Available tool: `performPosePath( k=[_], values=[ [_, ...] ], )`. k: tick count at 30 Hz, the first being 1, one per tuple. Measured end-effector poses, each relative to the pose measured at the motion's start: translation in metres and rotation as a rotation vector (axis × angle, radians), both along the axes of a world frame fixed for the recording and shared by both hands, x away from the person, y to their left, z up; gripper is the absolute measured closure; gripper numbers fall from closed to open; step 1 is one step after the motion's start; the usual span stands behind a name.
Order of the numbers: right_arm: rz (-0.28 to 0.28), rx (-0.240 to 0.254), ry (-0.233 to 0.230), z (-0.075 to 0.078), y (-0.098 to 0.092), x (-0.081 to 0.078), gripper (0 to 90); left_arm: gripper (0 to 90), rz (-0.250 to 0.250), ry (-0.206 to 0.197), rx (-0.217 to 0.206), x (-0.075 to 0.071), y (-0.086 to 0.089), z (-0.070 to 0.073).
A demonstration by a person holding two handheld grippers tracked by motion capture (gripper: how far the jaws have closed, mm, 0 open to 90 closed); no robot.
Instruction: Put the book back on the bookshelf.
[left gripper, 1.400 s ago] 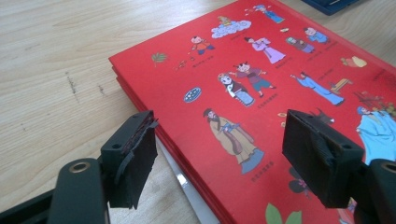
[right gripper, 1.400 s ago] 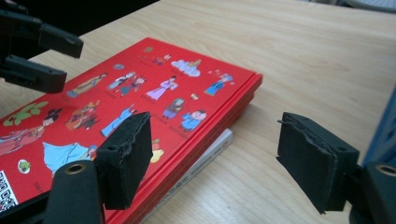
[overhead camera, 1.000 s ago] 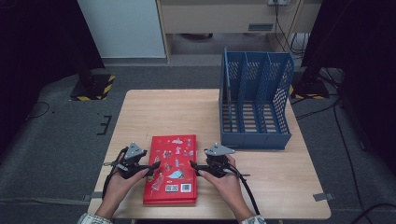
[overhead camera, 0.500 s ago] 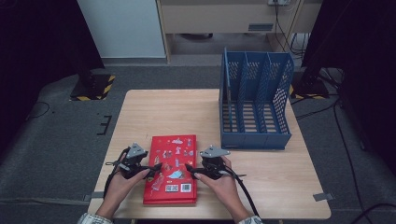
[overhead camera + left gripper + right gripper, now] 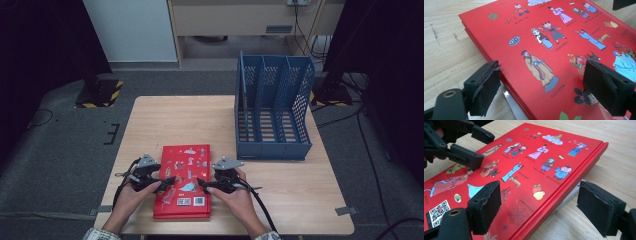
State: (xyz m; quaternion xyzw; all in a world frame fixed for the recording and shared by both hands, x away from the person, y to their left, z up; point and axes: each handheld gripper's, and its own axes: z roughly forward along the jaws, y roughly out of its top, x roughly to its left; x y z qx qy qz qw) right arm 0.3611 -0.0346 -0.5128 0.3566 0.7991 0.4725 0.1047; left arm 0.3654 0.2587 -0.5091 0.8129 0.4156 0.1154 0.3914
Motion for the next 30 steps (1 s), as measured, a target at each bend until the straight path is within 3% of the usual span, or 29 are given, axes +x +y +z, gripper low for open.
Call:
performPosePath(
  k=[15,20,30],
  values=[
    [0.01,-0.009,0.023,-0.003,0.0,-0.001,16.9,15.6,-0.04,-0.009,-0.007,0.0,-0.007,0.0],
    [0.007,-0.01,0.05,-0.008,-0.002,-0.001,14.6,15.5,-0.04,-0.01,-0.005,0.0,-0.007,0.0],
    [0.014,0.039,0.117,-0.014,-0.003,0.005,12.5,12.7,-0.047,-0.01,0.001,0.0,-0.008,0.0]
  ],
)
